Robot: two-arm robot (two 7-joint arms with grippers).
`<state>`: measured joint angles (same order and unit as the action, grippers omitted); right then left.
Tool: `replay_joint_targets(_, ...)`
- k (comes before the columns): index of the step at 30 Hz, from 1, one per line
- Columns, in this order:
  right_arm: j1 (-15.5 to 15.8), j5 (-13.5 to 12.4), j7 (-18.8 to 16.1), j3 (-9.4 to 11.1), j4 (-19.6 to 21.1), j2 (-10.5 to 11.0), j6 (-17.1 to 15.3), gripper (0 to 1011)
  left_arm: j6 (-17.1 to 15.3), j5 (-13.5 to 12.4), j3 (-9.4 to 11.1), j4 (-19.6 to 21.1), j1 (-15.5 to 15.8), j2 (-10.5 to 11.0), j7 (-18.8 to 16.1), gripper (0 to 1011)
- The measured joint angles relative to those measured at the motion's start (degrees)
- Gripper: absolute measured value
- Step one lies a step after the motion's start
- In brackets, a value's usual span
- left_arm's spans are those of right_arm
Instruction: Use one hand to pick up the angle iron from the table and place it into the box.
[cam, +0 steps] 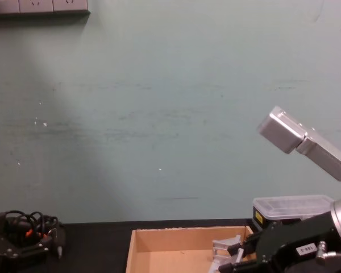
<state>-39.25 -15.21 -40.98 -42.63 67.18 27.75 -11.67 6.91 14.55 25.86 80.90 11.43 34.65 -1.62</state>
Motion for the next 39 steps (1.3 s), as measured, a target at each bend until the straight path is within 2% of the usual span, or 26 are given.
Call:
replay_joint_targets(21,0.2,1.7,-2.1,1.2,-2.0,-1.4,-0.3,484,0.0,0.0,0.0,0.0,0.0,0.0,0.0,1000)
replay_joint_targets(29,0.0,2.0,-2.2,1.6,-2.4,-1.9,-0.1,693,0.0,0.0,0.0,0.0,0.0,0.0,0.0,1000)
replay_joint_targets(34,-0.1,2.0,-2.2,2.2,-2.4,-2.1,0.3,875,0.0,0.0,0.0,0.0,0.0,0.0,0.0,1000)
replay_joint_targets(35,-0.1,1.9,-2.1,2.3,-2.3,-2.1,0.3,875,0.0,0.0,0.0,0.0,0.0,0.0,0.0,1000)
replay_joint_targets(39,0.1,1.6,-1.8,2.9,-1.6,-2.0,0.5,985,0.0,0.0,0.0,0.0,0.0,0.0,0.0,1000)
